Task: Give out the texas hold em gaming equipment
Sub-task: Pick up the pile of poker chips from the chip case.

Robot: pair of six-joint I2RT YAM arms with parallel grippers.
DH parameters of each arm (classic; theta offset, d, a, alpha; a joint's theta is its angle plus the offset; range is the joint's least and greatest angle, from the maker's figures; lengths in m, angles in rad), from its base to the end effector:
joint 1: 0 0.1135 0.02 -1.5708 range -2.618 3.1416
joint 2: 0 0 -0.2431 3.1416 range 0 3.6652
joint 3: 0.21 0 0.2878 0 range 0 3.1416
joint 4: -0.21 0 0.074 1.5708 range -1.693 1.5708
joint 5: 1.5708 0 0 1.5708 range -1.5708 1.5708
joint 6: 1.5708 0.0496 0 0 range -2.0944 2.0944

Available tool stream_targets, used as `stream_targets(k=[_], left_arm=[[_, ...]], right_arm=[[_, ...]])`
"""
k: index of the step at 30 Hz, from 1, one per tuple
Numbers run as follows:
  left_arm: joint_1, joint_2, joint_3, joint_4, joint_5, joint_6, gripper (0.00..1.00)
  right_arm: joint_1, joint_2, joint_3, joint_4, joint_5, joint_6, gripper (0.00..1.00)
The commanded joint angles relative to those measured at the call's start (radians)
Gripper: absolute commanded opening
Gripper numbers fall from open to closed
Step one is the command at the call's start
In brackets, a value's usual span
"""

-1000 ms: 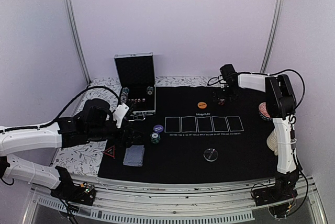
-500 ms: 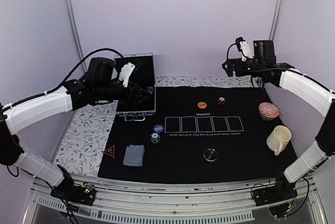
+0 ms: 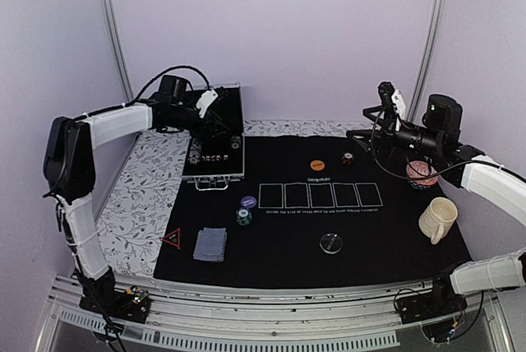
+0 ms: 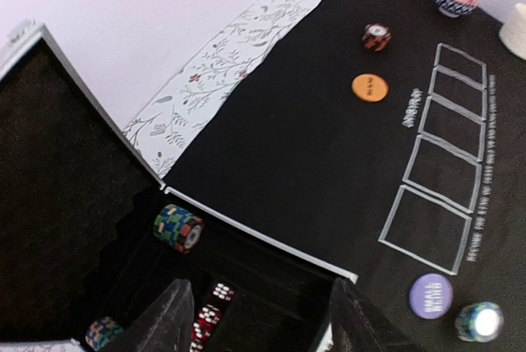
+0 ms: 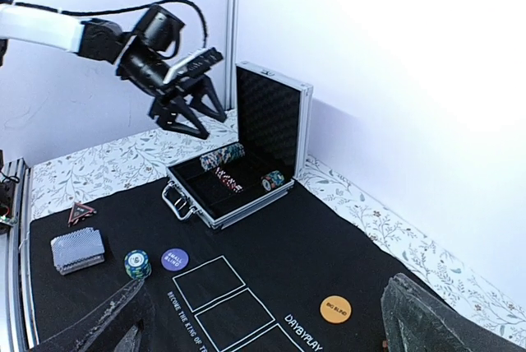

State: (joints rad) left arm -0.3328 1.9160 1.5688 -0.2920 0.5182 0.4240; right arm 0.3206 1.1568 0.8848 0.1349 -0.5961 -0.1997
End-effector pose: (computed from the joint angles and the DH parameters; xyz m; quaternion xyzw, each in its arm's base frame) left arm 0.4469 -0.1805 0.2330 0.4260 0.7600 -0.2089 0.4441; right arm 0.2982 0.1283 0.3025 -0.3718 0.6468 0.2589 0.6135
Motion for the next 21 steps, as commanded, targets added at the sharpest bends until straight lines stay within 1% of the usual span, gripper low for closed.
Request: stream_targets(k=[1, 3, 6, 9, 10, 14, 18, 21], left_arm=[[0.029, 0.205, 0.2, -0.023, -0.056, 0.159, 0.58], [0.017, 0.294, 0.285, -0.037, -0.161, 0.18, 0.6], [-0.016, 0.4, 0.355, -0.03, -0.319, 0.248, 0.61], [-0.042, 0.494, 0.41, -0.026, -0.417, 0.3, 0.58], [-0.045, 0.512, 0.423, -0.021, -0.429, 0.304, 0.54], [-0.054, 0.556, 0.438, 0.021, -0.43, 0.323, 0.48], [-0.066, 0.578, 0.439, 0.02, -0.397, 0.376, 0.46], [-0.069, 0.607, 0.47, 0.016, -0.418, 0.386, 0.38]], right_arm=[[0.003, -0.009, -0.035, 0.06, -0.067, -0.017, 0.99], [0.003, -0.002, -0.049, 0.06, -0.064, -0.005, 0.99], [0.004, 0.009, -0.065, 0.06, -0.052, -0.004, 0.99], [0.004, 0.02, -0.075, 0.058, -0.061, 0.0, 0.99], [0.005, 0.023, -0.076, 0.057, -0.064, 0.003, 0.99], [0.005, 0.032, -0.075, 0.045, -0.072, 0.02, 0.99], [0.004, 0.029, -0.074, 0.039, -0.067, 0.023, 0.99], [0.004, 0.026, -0.069, 0.027, -0.066, 0.022, 0.99]])
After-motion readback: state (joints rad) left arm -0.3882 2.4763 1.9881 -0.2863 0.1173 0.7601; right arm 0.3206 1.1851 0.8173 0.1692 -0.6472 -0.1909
